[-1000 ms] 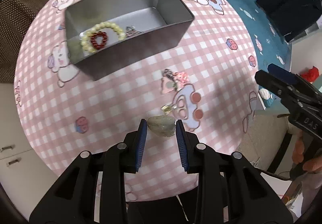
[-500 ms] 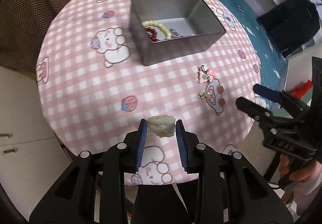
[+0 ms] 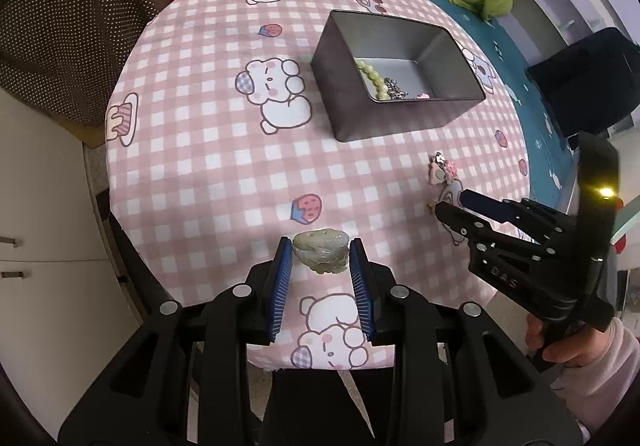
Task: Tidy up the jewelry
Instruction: 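Lift the jade pendant with the left tool while the right tool grasps a pink charm, then lower the jade pendant into the tray and open the left tool while the right releases its charm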
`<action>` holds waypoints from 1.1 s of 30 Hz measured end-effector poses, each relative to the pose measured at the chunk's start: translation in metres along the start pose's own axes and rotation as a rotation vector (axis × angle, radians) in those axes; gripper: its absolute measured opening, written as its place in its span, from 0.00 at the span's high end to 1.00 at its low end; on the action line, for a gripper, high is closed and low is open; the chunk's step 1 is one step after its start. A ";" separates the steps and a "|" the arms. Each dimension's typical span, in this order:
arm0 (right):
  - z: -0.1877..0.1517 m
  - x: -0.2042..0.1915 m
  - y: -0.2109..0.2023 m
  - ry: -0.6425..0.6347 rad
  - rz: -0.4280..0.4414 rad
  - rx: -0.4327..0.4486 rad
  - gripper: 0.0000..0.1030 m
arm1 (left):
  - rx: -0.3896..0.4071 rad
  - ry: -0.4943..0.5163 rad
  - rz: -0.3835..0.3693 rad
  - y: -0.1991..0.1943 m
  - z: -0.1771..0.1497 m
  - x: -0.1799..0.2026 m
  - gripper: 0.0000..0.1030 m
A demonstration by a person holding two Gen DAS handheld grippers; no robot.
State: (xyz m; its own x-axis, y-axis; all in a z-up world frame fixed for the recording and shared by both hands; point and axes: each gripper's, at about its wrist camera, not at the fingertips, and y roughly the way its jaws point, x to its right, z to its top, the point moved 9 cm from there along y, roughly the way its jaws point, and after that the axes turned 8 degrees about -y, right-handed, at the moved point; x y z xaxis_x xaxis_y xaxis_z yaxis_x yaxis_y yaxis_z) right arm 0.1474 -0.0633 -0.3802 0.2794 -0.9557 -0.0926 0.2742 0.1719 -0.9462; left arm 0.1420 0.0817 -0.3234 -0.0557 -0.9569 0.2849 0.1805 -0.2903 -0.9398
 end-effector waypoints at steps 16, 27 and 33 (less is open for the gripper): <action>0.001 0.008 0.009 -0.016 0.013 -0.016 0.88 | -0.002 -0.027 -0.001 0.007 0.021 -0.003 0.72; 0.026 0.021 -0.026 -0.008 0.046 0.063 0.88 | 0.041 -0.001 -0.020 -0.009 0.039 0.030 0.72; 0.047 0.025 -0.057 -0.023 0.075 0.137 0.88 | 0.072 0.005 -0.014 -0.015 0.055 0.052 0.72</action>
State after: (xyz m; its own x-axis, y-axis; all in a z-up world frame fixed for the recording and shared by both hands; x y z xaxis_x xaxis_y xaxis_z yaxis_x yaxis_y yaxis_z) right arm 0.1825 -0.0860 -0.3139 0.3241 -0.9336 -0.1525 0.3743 0.2746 -0.8857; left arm 0.1904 0.0366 -0.2842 -0.0638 -0.9529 0.2964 0.2494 -0.3027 -0.9199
